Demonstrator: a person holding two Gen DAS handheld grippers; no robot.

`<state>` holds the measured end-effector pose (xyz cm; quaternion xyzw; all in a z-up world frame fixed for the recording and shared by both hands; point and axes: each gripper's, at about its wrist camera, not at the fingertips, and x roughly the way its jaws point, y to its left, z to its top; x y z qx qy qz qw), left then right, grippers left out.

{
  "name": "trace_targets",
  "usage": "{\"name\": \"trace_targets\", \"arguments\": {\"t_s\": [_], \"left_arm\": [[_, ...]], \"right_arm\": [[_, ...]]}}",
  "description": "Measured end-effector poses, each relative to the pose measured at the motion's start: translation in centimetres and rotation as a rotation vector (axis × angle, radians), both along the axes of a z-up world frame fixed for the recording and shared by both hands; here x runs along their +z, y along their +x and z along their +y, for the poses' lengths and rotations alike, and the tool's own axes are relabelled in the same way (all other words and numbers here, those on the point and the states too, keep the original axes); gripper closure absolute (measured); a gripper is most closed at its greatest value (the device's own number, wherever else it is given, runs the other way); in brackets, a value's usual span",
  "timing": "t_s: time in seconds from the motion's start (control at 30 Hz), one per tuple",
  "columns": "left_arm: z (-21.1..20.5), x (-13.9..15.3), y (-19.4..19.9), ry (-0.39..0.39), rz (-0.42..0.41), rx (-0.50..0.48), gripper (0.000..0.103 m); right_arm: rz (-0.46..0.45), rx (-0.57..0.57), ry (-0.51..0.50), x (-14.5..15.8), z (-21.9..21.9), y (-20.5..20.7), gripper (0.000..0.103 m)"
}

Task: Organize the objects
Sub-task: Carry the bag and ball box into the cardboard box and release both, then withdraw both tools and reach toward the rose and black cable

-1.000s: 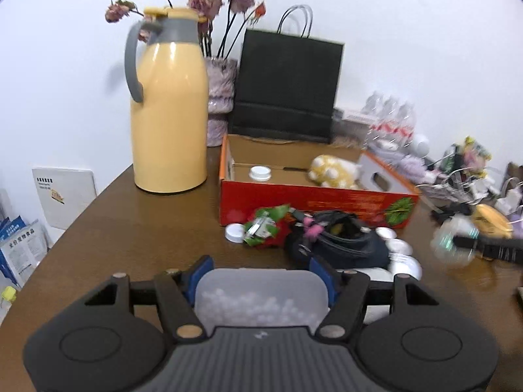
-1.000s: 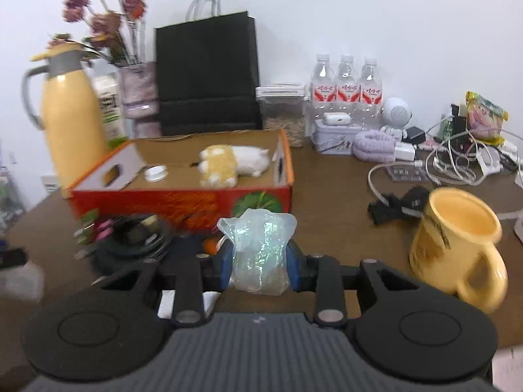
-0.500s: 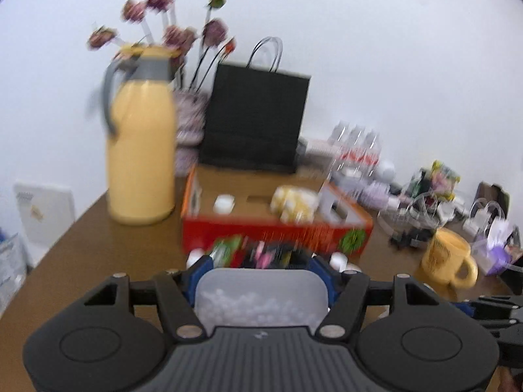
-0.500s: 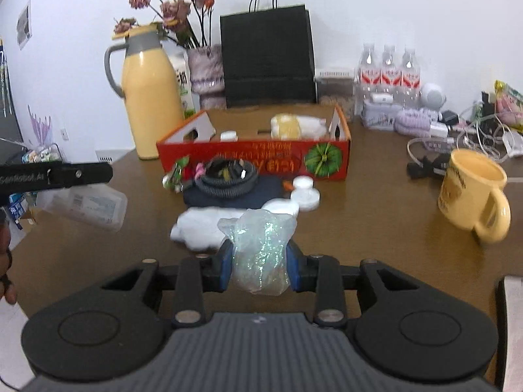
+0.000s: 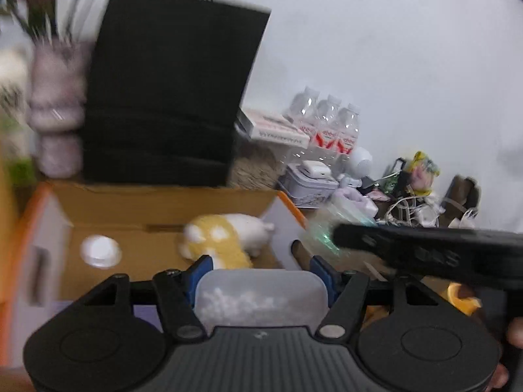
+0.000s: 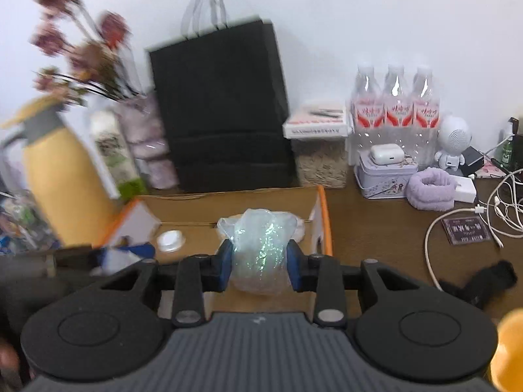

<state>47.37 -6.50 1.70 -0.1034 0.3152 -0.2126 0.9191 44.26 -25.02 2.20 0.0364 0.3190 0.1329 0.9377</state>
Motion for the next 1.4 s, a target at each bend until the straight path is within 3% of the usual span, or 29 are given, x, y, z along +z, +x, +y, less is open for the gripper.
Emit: {"name": "trace_targets", "arguments": {"t_s": [0.03,0.07,0.13,0.2,0.3,0.43,0.5,0.57,0.63,0.67,0.7,0.77,0.8,0.83,0.87,0.93,1.03,1.17,1.2,1.3,1.4], "left_arm": [[-0.4,-1.0,1.2,-0.034,0.046,-0.031,0.037],[-0.8,-2.2,2.4,-0.047,0.104,-0.062,0.033],[-1.2,-3.9,3.9,-0.028,0.22,-0.081,0.031],[-0.3,-4.3,4.1,-0.075,0.244,-0.075,0.028],[1.6,-3.2,3.3,-0.093,0.193,-0.053,0.025],[2.8,0.2,0.9,0.041,0.09,-0.023,0.029],[2.7,1.8,-1.4,0.087,0.004,-0.055,0.03],[1.4,2.6,-3.6,0.076,-0.051,-0.121,0.03],[-0.6,2.1,-4.1,0.072,-0.009,-0.167,0.045],[-1.6,1.6,-3.8,0.079,0.028,-0.167,0.06],[-2.6,0.9,-3.2,0.096,0.065,-0.153,0.068],[-3.5,-0.4,-1.7,0.165,0.106,-0.083,0.074],[-3.2,-0.8,-1.1,0.197,0.154,0.021,0.077],[-2.6,-1.0,-0.9,0.189,0.207,0.106,0.077],[-2.0,-1.0,-1.1,0.145,0.225,0.121,0.077],[-1.1,0.0,-2.4,0.081,0.216,0.08,0.074],[-0.2,2.3,-5.4,0.06,0.171,0.081,0.064],[2.1,5.4,-12.1,0.062,0.01,0.128,0.038],[2.9,5.5,-14.7,0.072,-0.035,0.158,0.03],[5.0,3.8,-23.0,0.099,-0.099,0.209,0.024],[6.0,1.2,-29.6,0.131,-0.046,0.218,0.024]], "right_arm": [[0.0,-0.016,-0.035,-0.3,0.4,1.2,0.065],[0.014,-0.018,-0.054,-0.7,0.7,2.8,0.056],[0.037,-0.017,-0.061,-1.5,1.1,5.0,0.054],[0.041,-0.02,-0.114,-2.3,1.8,6.0,0.054],[0.031,-0.018,-0.132,-3.0,1.8,6.1,0.049],[0.02,-0.015,-0.111,-2.6,1.3,5.3,0.044],[0.006,-0.025,-0.106,-1.8,1.0,4.7,0.041],[-0.014,-0.036,-0.083,-0.7,0.6,3.6,0.032],[-0.038,-0.026,-0.048,0.2,0.2,2.1,0.023],[-0.051,-0.021,-0.032,0.6,0.0,1.1,0.023],[-0.058,-0.019,-0.03,0.9,0.0,0.2,0.023],[-0.076,-0.026,-0.039,1.5,-0.3,-1.7,0.023],[-0.082,-0.032,-0.045,1.7,-0.5,-2.7,0.023],[-0.087,-0.038,-0.047,1.9,-0.9,-3.8,0.023],[-0.094,-0.042,-0.045,1.9,-1.3,-4.8,0.022],[-0.107,-0.036,-0.049,2.0,-1.8,-6.8,0.022],[-0.119,-0.036,-0.065,2.2,-2.3,-9.0,0.021],[-0.106,-0.03,-0.018,2.0,-3.0,-11.9,0.018],[-0.104,-0.017,-0.001,1.6,-3.0,-13.0,0.017],[-0.091,0.014,0.029,-1.2,-2.9,-17.7,0.016],[-0.03,0.048,0.068,-5.0,-2.5,-22.8,0.016]]}}
